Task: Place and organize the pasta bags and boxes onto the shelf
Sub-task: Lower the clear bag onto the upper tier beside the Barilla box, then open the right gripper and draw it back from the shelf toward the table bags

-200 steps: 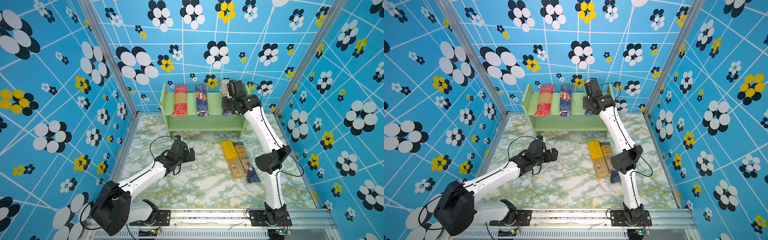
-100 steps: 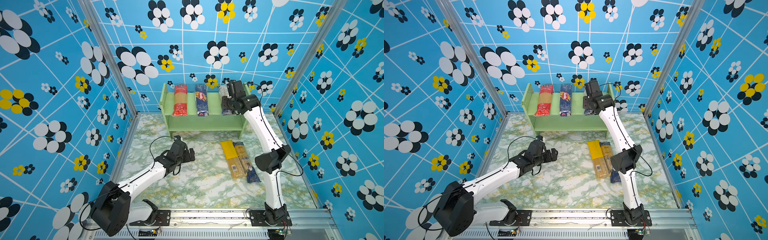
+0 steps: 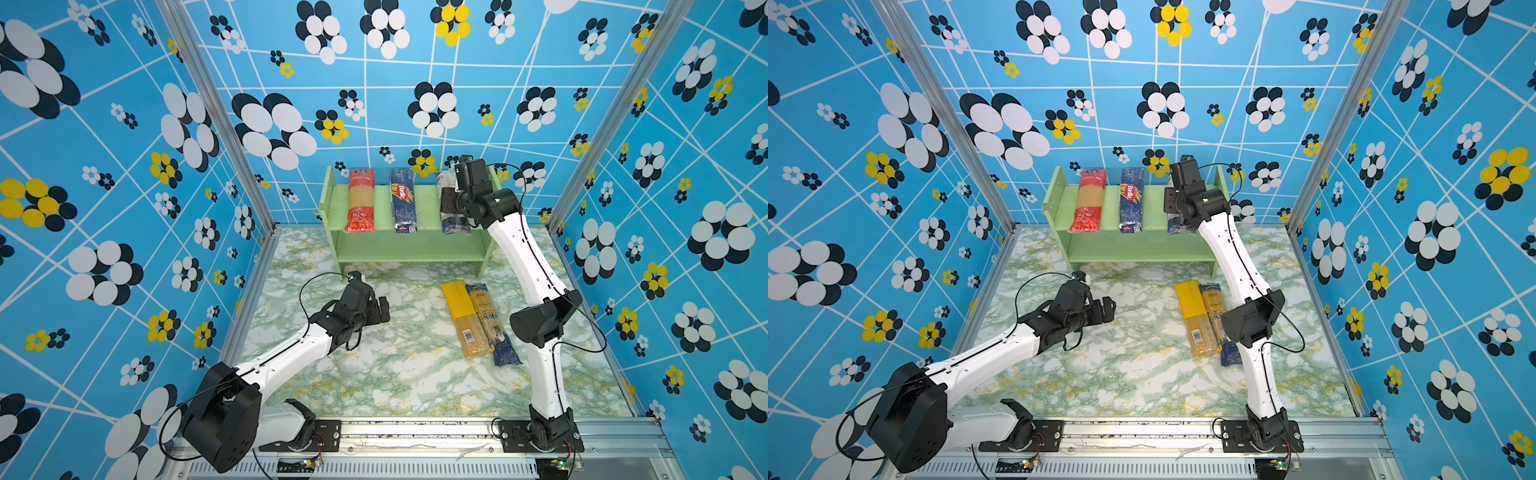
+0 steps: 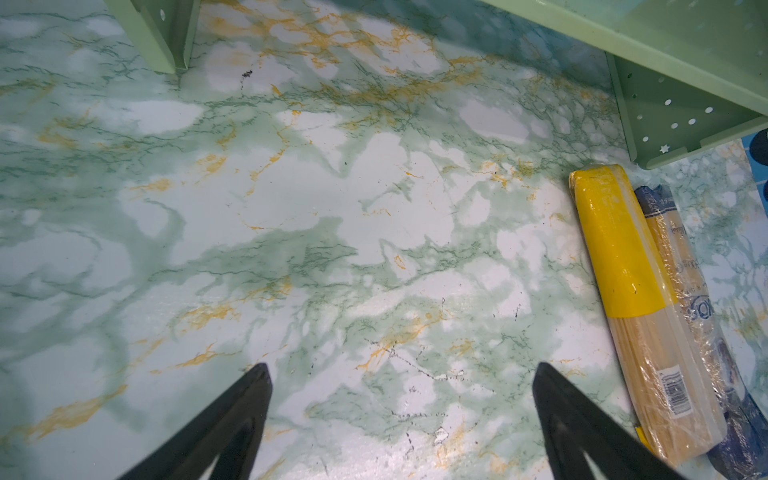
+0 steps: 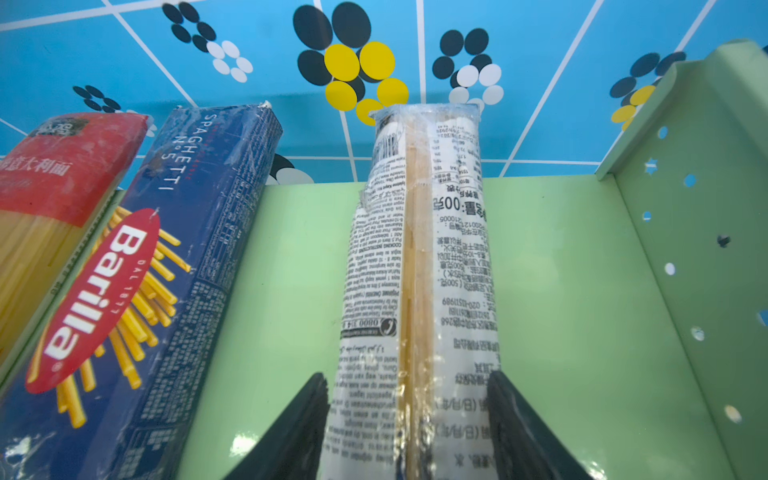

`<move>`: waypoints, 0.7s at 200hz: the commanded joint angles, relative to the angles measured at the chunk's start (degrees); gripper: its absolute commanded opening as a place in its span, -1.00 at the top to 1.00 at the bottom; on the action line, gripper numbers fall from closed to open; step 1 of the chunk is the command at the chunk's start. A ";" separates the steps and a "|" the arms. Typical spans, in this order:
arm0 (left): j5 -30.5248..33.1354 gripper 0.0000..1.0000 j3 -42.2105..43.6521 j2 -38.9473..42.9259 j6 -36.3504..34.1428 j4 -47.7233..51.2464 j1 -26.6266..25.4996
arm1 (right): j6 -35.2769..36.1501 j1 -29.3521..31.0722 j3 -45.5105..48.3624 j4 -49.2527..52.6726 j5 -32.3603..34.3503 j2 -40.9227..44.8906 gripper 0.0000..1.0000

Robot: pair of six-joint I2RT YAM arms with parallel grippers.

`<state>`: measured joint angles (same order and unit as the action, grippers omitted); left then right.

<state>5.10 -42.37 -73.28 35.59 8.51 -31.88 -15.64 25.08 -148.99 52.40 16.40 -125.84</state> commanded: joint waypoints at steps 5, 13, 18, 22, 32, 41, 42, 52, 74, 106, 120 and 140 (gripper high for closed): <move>0.22 -0.99 0.88 0.81 0.62 -0.78 0.41 | 2.21 -0.30 -0.95 0.00 0.09 4.14 -0.32; 0.17 -0.98 0.88 0.76 0.56 -0.86 0.41 | 2.97 -0.35 -0.96 0.49 0.04 4.70 -0.33; 0.17 -0.99 0.88 0.68 0.57 -0.95 0.41 | 3.28 -0.30 -0.96 0.84 0.20 5.00 -0.34; 0.13 -0.99 0.88 0.60 0.61 -1.03 0.41 | 3.54 -0.30 -0.95 1.15 0.28 5.34 -0.35; 0.08 -0.99 0.89 0.35 0.62 -1.25 0.41 | 4.41 -0.30 -0.98 1.87 0.39 6.07 -0.36; -0.16 -0.99 0.81 0.16 0.61 -1.44 0.41 | 5.08 -0.30 -0.95 2.46 0.60 6.73 -0.37; -0.17 -0.99 0.80 0.11 0.62 -1.46 0.41 | 5.13 -0.30 -0.95 2.54 0.67 6.87 -0.37; -0.31 -0.98 0.72 -0.21 0.61 -1.71 0.46 | 5.97 -0.32 -0.94 3.33 0.66 7.67 -0.38; -0.70 -0.99 0.47 -1.09 0.60 -2.25 0.41 | 7.34 -0.31 -0.83 5.52 0.16 9.34 -0.41; -1.40 -0.99 -0.08 -2.37 0.34 -2.97 0.41 | 7.82 -0.30 1.78 8.84 -0.88 12.41 -0.46; -1.46 -0.99 -0.40 -2.90 0.31 -3.06 0.41 | 7.40 -0.30 4.86 9.55 -1.86 14.59 -0.47; -1.67 -0.99 -0.74 -3.35 0.18 -2.98 0.41 | 6.62 -0.30 10.89 9.45 -2.84 18.86 -0.48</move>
<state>4.23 -42.37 -75.66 35.59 6.17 -31.88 -8.95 25.08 -143.61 58.96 15.49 -111.50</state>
